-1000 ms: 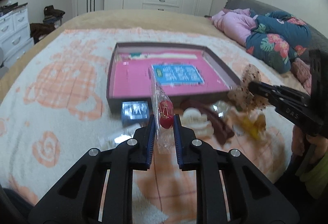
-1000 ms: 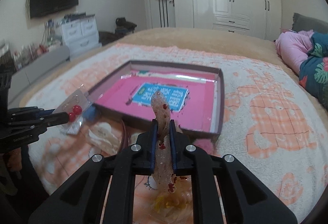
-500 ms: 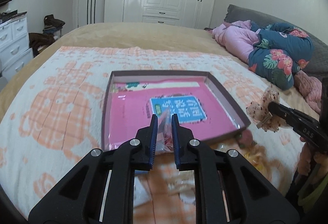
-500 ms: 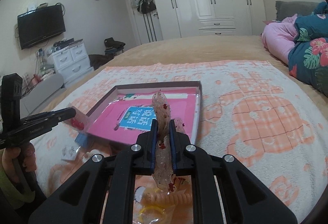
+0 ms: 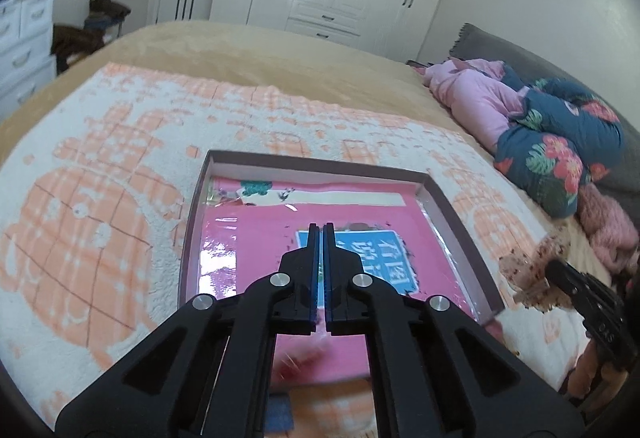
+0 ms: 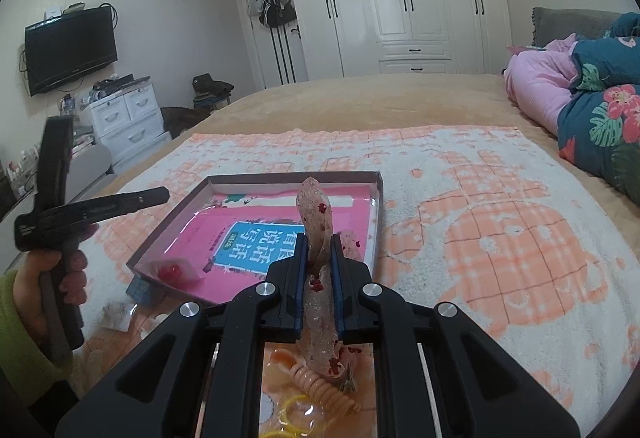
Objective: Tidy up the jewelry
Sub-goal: 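Carry the bow clip with the right tool into the tray and release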
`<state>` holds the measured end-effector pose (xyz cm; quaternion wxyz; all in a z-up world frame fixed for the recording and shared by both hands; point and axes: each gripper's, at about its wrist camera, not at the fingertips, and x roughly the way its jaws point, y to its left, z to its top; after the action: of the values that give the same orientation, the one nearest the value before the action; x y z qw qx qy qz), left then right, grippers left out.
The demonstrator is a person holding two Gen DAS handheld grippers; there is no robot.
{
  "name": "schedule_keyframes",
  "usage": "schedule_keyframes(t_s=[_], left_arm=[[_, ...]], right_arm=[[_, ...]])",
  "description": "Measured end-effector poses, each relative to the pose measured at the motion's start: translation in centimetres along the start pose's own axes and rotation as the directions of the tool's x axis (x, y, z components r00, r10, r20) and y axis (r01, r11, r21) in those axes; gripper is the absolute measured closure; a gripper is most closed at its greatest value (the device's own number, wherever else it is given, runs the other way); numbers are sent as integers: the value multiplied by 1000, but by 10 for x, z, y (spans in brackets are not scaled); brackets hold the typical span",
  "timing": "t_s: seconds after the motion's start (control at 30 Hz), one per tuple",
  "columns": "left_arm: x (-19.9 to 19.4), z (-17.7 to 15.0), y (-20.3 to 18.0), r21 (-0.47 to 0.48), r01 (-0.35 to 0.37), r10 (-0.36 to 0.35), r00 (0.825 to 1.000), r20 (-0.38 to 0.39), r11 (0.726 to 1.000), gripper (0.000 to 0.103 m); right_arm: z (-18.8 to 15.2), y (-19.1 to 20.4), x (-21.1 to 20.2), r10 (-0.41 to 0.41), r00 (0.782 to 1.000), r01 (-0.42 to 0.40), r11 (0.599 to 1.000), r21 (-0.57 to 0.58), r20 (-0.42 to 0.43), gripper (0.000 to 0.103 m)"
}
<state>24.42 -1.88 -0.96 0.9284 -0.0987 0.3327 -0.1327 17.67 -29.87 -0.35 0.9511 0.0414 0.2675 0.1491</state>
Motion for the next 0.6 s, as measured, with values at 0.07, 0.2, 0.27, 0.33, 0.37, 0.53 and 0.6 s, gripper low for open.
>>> schedule_keyframes(t_s=[0.07,0.2,0.27,0.33,0.37,0.53,0.6], left_arm=[[6,0,9,-22,-8,7,1000,-10,1000,103],[9,-4,20,-45,-21,20,1000,-23,999,103],[10,-8,23,-40,-22,21,999,-37,999,103],[12,-11,25,-26,-35,33,998,-51,999,103],[14,-13,25,-20,-39,38,998,-55,999,103],[24,-20,21,13,-50,51,995,-88,999,103],[27,-22,18,29,-56,59,994,-97,998,103]], right_arm=[[2,0,5,-6,1000,6,1000,-2,-11,92],[5,0,23,-1,999,1,1000,-3,-52,92],[7,3,37,6,997,-7,1000,-14,-83,92],[7,7,49,-3,994,0,1000,-29,-108,91],[8,10,57,-8,992,3,999,-42,-127,91],[8,24,86,-86,980,67,992,-106,-179,91],[6,30,97,-156,970,128,980,-151,-188,91]])
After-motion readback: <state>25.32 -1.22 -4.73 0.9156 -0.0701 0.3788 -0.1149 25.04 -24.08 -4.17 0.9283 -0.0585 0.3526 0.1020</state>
